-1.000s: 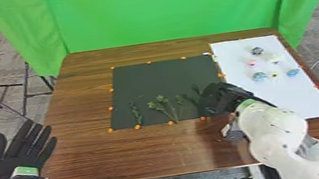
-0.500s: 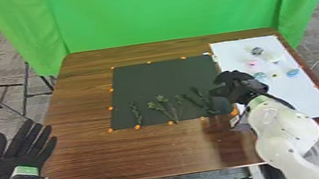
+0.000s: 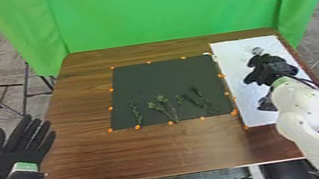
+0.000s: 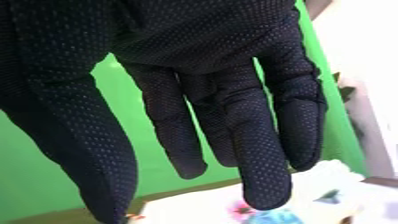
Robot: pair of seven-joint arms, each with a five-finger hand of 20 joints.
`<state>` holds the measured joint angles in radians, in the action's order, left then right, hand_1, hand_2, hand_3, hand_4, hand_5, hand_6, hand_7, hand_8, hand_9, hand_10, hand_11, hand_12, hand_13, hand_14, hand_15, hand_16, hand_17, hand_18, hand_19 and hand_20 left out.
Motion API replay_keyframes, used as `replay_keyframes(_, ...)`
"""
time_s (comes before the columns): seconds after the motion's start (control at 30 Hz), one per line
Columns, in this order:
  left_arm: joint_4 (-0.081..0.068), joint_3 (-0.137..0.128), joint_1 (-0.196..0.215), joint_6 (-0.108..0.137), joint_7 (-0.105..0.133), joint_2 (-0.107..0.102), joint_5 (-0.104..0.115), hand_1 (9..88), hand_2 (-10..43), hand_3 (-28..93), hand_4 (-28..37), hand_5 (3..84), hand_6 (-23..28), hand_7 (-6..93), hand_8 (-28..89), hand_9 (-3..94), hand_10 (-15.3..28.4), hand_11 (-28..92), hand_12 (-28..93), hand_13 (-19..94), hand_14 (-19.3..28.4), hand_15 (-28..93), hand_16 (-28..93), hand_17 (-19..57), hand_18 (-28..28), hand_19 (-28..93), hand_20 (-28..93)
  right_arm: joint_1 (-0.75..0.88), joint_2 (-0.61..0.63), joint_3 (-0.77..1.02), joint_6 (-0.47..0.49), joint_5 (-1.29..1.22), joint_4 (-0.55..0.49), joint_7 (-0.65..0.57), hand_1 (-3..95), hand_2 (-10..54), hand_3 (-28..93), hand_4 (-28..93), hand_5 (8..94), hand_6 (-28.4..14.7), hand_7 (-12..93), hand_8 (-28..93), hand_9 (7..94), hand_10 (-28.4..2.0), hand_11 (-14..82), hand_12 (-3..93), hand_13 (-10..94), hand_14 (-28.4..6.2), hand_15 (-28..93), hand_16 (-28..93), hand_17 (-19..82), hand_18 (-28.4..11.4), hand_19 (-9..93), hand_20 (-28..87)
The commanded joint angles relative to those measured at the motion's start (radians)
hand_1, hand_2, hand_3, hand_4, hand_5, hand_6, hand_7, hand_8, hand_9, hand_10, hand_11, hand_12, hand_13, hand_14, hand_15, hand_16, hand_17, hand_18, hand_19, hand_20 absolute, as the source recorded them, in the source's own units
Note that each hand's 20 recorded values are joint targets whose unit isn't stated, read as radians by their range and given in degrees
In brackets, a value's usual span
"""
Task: Arrange flowers
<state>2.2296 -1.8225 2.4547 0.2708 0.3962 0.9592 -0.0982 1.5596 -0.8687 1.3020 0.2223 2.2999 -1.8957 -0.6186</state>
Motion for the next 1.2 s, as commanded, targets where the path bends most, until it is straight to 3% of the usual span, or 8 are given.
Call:
replay_keyframes(0.03,-0.009,0.014,-0.054,-0.016,0.003,-0.031,-0.01,26.3,14.3,70,-28.3,35.6,7.0,16.4,-11,33.3,14.4,26,12,24,14.5,40,-8,-5.4,12.2,28,9,-0.079,0.014,-0.023,0.024,-0.02,0.099,-0.017,36.6,-7.4,79,-25,44.8,-7.7,14,-11,41.1,-15.3,10.5,12.3,57,-14.2,60,24,30,-24.0,80,30)
replay_keyframes(0.27,-0.022,0.038,-0.095,-0.02,0.004,-0.042,-0.014,26.3,14.3,69,-28.3,35.7,7.0,16.1,-10,33.3,14.3,25,12,24,13.4,37,-9,-5.2,12.1,28,9,-0.148,-0.017,-0.073,0.097,-0.121,0.213,-0.056,38.4,-6.6,79,-26,44.6,-7.2,15,-12,42.3,-14.5,11.8,11.7,58,-13.9,59,23,30,-23.7,79,30)
replay_keyframes(0.43,-0.023,0.047,-0.112,-0.013,0.003,-0.044,-0.013,26.3,14.2,70,-28.3,35.6,7.0,16.1,-10,33.1,14.0,25,12,24,13.2,36,-8,-5.2,12.1,27,9,-0.134,-0.029,-0.069,0.109,-0.145,0.213,-0.078,39.0,-5.7,80,-27,46.0,-6.6,16,-12,44.1,-14.6,12.8,11.3,58,-14.0,59,22,30,-23.5,79,30)
replay_keyframes(0.57,-0.027,0.051,-0.123,-0.016,-0.01,-0.044,-0.018,26.4,14.2,70,-28.3,35.7,7.0,16.0,-10,32.8,14.1,24,12,23,13.2,36,-8,-5.2,12.1,27,9,-0.113,-0.03,-0.078,0.059,-0.128,0.214,-0.09,42.8,-5.2,79,-27,48.6,-5.5,18,-13,49.9,-15.3,14.0,12.0,60,-13.2,58,22,31,-23.2,80,29)
replay_keyframes(0.67,-0.031,0.058,-0.134,-0.021,-0.016,-0.045,-0.021,26.4,14.1,70,-28.3,35.7,7.0,15.7,-10,32.5,13.9,24,12,23,12.7,34,-8,-5.1,12.0,27,9,-0.093,-0.028,-0.091,0.009,-0.089,0.216,-0.092,50.1,-7.2,76,-28,58.7,-3.1,22,-12,62.7,-14.2,18.5,15.4,65,-10.0,53,32,33,-22.3,81,30)
replay_keyframes(0.83,-0.033,0.063,-0.143,-0.01,-0.024,-0.046,-0.022,26.4,14.0,69,-28.3,35.6,7.0,15.6,-10,31.9,13.9,23,12,21,12.6,33,-8,-5.0,11.9,27,9,-0.076,-0.029,-0.094,-0.016,-0.096,0.213,-0.101,60.4,-9.5,70,-28,64.3,-1.9,34,-2,76.8,-9.8,11.2,37.3,69,-5.6,47,42,36,-20.9,82,33)
replay_keyframes(1.03,-0.034,0.058,-0.142,-0.013,-0.035,-0.042,-0.025,26.4,13.9,70,-28.3,35.6,7.1,15.3,-10,30.3,13.9,23,11,19,12.1,32,-8,-5.1,11.8,26,9,-0.039,-0.029,-0.078,-0.096,-0.06,0.178,-0.098,64.3,-9.5,69,-28,66.2,-1.0,46,4,78.3,-8.9,19.6,48.6,72,-4.2,46,48,39,-18.9,80,35)
replay_keyframes(1.2,-0.033,0.052,-0.129,-0.013,-0.03,-0.042,-0.026,26.5,13.8,70,-28.3,35.5,7.0,15.0,-10,29.2,13.7,22,11,17,11.1,30,-8,-5.2,11.6,26,9,-0.034,-0.03,-0.044,-0.148,-0.06,0.093,-0.053,65.2,-9.5,69,-28,67.5,-1.4,46,6,78.9,-9.2,21.3,50.5,73,-4.8,47,50,39,-19.1,80,37)
